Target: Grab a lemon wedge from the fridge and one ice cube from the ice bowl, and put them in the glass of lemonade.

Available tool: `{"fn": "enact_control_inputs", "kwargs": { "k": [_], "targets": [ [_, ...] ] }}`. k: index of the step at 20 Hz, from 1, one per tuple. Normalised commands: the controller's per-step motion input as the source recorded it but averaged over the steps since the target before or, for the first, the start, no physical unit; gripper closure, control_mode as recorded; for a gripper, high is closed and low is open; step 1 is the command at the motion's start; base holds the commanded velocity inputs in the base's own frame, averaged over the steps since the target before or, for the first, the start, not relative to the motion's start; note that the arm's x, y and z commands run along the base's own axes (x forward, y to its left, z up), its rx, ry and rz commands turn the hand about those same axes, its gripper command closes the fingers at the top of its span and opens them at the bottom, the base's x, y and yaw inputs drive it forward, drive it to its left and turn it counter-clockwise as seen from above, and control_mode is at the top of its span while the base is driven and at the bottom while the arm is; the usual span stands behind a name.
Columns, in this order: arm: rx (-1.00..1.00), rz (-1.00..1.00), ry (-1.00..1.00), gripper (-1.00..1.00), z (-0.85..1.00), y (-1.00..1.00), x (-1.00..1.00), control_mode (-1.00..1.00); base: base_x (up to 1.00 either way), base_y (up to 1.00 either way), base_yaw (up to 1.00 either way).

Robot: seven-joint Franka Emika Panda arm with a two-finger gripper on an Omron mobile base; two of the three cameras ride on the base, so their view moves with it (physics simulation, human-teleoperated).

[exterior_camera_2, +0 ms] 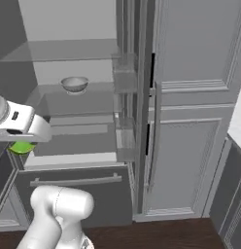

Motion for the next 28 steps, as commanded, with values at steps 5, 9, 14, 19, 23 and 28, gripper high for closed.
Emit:
{"fn": "enact_control_inputs", "kwargs": {
  "k": [5, 9, 14, 19, 23, 28],
  "targets": [
    [0.0, 0.0, 0.0, 1.0, 0.0, 0.0, 0.0, 1.0, -0.94, -0.01, -0.66],
    [0.0, 0.0, 0.0, 1.0, 0.0, 0.0, 0.0, 1.0, -0.65, -0.18, -0.68],
    [0.0, 0.0, 0.0, 1.0, 0.0, 0.0, 0.0, 1.0, -0.09, -0.75, -0.49],
    [0.0, 0.0, 0.0, 1.0, 0.0, 0.0, 0.0, 1.0, 0.58, -0.92, 0.01],
    [0.0, 0.0, 0.0, 1.0, 0.0, 0.0, 0.0, 1.0, 0.81, -0.38, 0.04],
    [0.0, 0.0, 0.0, 1.0, 0.0, 0.0, 0.0, 1.0, 0.94, -0.05, 0.14]
  ]
}}
